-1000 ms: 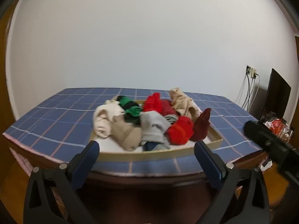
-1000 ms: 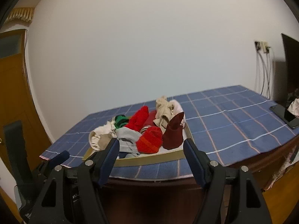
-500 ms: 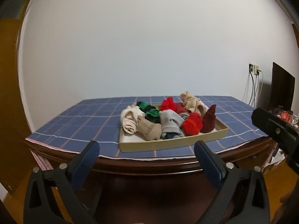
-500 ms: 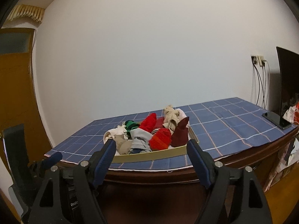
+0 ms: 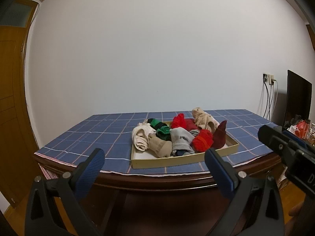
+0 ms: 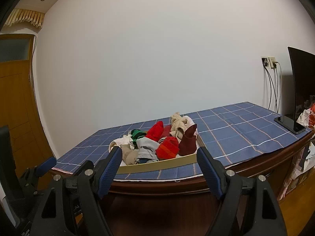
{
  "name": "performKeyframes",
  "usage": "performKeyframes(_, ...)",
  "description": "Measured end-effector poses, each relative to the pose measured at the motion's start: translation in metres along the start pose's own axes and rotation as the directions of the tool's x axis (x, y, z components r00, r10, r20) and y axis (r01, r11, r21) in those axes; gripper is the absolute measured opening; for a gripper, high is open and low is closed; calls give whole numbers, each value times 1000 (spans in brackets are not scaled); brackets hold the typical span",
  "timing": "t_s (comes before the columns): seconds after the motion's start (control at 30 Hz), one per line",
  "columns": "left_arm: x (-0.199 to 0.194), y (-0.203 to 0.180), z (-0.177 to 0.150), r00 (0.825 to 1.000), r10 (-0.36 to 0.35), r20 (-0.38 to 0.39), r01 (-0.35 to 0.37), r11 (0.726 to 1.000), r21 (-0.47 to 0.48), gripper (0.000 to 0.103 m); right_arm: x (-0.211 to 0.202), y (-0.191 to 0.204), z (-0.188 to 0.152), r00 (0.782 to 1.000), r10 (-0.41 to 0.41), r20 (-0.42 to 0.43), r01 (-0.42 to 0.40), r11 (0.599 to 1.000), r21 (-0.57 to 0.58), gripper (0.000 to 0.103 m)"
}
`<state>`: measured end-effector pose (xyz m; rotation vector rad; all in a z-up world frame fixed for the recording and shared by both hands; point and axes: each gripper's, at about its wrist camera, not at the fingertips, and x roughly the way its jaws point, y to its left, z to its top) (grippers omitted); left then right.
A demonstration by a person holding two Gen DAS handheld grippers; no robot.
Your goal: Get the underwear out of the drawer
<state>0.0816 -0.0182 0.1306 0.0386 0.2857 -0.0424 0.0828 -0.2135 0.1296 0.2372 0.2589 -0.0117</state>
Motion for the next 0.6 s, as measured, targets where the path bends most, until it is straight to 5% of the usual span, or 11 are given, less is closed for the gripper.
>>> performKeyframes(0.6,-8,1,0,1000,18,9,-18,1000,-10,103,-4,-1,3,1000,3,-3,-3,1000,1,80)
